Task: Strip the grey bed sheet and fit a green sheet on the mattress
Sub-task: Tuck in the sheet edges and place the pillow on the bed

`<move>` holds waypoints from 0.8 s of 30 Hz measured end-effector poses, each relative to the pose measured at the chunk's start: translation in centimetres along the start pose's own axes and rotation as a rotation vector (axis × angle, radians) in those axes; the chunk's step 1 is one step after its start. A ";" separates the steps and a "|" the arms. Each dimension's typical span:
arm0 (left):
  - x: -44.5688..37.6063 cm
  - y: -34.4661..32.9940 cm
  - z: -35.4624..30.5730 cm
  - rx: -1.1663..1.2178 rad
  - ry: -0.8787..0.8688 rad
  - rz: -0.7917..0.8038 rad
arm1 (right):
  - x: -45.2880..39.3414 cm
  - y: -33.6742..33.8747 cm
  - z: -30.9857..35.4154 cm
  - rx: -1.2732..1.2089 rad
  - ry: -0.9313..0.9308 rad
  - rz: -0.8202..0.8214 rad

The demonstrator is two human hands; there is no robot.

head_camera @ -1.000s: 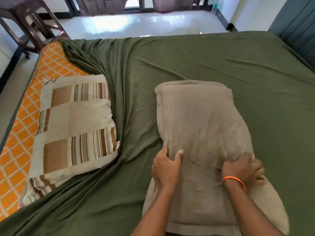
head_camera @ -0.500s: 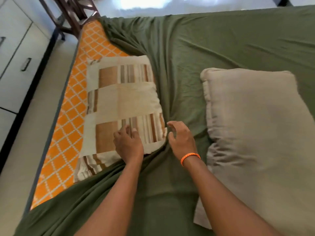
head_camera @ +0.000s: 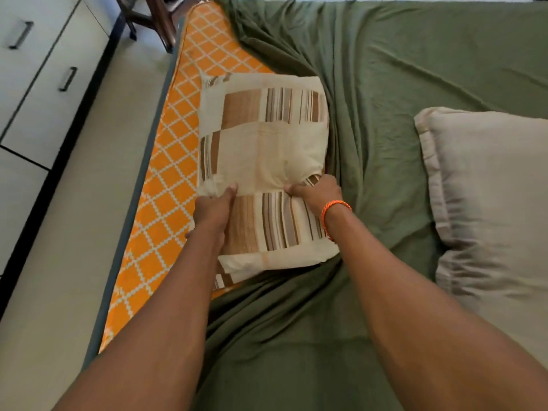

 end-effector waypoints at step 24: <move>20.2 -6.0 -16.4 0.738 -0.484 0.048 | 7.2 22.2 3.2 -0.435 0.561 -0.329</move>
Point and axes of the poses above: each hand's wrist, its own x-axis away from the middle knuckle, its own y-axis out of the back of the hand, z = x × y, the point moved 6 cm from there along -x, towards the middle knuckle, and after that the axes turned 1 degree about z, right-handed, at the moved point
